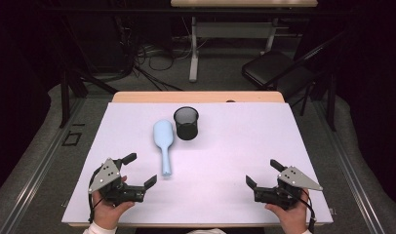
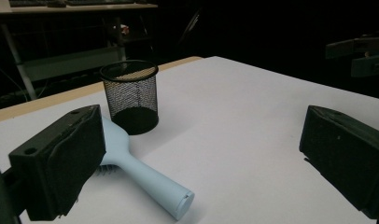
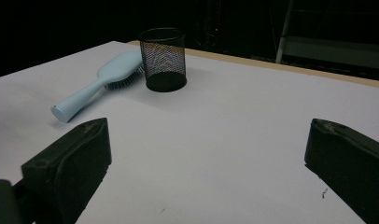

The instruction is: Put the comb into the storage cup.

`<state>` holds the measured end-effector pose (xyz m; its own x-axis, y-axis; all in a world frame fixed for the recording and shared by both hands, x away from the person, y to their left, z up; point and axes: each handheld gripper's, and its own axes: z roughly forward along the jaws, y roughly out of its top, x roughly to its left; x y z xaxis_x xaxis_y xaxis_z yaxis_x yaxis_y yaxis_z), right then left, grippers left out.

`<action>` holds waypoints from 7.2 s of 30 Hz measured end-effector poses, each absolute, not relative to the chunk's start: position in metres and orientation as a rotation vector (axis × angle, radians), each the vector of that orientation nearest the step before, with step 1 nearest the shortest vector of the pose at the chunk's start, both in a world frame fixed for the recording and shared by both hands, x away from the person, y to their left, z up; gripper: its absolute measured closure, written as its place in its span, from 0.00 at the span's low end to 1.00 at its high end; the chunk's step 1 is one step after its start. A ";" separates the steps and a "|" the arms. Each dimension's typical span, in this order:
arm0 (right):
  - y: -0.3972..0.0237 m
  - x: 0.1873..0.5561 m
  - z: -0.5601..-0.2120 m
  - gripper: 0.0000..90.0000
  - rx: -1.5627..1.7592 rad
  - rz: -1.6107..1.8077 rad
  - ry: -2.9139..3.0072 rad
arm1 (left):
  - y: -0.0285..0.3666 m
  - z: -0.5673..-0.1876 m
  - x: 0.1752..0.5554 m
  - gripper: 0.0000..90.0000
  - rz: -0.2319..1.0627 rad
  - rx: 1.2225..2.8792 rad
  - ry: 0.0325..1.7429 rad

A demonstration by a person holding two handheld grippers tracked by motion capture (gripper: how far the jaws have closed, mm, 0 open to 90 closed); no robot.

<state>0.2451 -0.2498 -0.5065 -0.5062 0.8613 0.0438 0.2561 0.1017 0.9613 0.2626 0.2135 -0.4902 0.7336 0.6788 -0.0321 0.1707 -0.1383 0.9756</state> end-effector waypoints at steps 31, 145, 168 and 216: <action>-0.254 0.245 -0.510 0.06 1.126 1.386 1.822 | 0.190 -0.487 0.299 0.06 0.434 1.722 0.783; -0.249 0.256 -0.520 0.14 1.132 1.371 1.887 | 0.147 -0.541 0.348 0.99 0.454 2.078 1.299; -0.249 0.257 -0.520 0.14 1.134 1.380 1.894 | 0.153 -0.533 0.346 0.82 0.455 2.007 1.302; -0.249 0.260 -0.523 0.14 1.156 1.390 1.892 | 0.175 -0.497 0.383 0.14 0.360 1.995 1.336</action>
<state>0.2603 -0.2486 -0.5225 -0.5016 0.8618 0.0758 0.3300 0.1096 0.9376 0.3834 0.1752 -0.4970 0.4298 0.8910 -0.1462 0.6969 -0.2245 0.6811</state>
